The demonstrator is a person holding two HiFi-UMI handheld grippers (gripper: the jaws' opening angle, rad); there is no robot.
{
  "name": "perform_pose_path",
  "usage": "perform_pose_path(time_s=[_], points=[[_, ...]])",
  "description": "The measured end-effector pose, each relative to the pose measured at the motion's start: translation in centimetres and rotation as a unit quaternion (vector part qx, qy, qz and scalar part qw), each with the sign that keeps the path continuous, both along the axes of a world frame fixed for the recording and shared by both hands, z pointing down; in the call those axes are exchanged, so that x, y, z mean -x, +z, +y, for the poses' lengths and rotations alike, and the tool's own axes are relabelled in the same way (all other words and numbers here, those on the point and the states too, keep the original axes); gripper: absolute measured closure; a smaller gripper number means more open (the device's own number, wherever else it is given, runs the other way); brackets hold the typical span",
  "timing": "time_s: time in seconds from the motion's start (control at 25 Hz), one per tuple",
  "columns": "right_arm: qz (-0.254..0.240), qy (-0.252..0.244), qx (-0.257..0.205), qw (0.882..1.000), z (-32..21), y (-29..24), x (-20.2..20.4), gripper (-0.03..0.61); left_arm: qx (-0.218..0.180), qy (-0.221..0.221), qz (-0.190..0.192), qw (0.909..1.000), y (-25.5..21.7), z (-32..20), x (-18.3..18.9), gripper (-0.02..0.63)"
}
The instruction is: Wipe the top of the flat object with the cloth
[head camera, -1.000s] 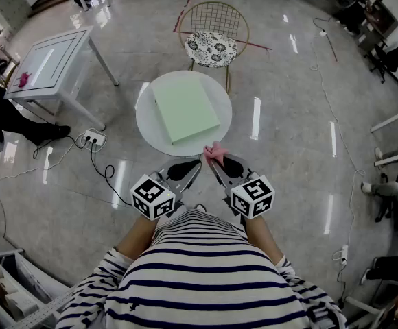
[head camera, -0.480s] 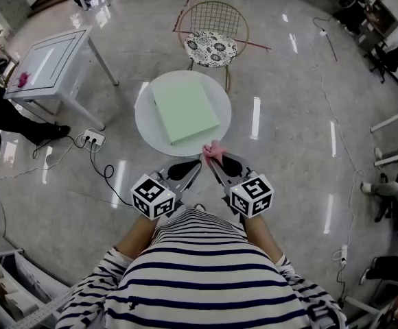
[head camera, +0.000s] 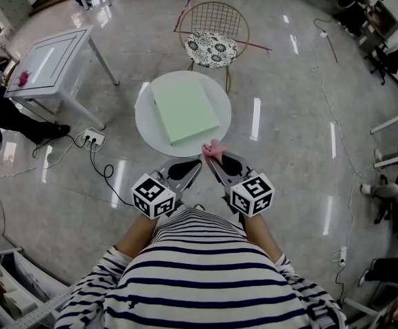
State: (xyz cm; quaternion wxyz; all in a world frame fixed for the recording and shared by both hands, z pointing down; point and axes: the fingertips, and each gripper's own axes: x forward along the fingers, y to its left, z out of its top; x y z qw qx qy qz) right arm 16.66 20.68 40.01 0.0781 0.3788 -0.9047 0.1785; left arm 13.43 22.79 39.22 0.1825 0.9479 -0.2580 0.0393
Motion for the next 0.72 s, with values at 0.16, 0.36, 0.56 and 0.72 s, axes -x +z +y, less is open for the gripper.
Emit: perform_pose_path(time_s=[0.16,0.36,0.56,0.72], points=[[-0.013,-0.007,-0.001,1.000,-0.13,-0.37,0.29,0.525,0.001,-0.003,0.001,1.0000,-0.02,-0.19,0.18,0.606],[-0.018,-0.013,-0.007,1.000,-0.11,-0.61,0.59,0.525,0.003,-0.002,0.005,1.0000,-0.04,-0.27,0.18,0.606],[-0.021,-0.015,-0.008,1.000,-0.44,-0.62,0.45,0.525,0.000,-0.007,0.005,1.0000,0.14,-0.74,0.20,0.604],[-0.022,-0.015,-0.004,1.000,-0.37,-0.52,0.15,0.525,-0.001,0.003,-0.001,1.0000,0.18,-0.43,-0.20,0.601]])
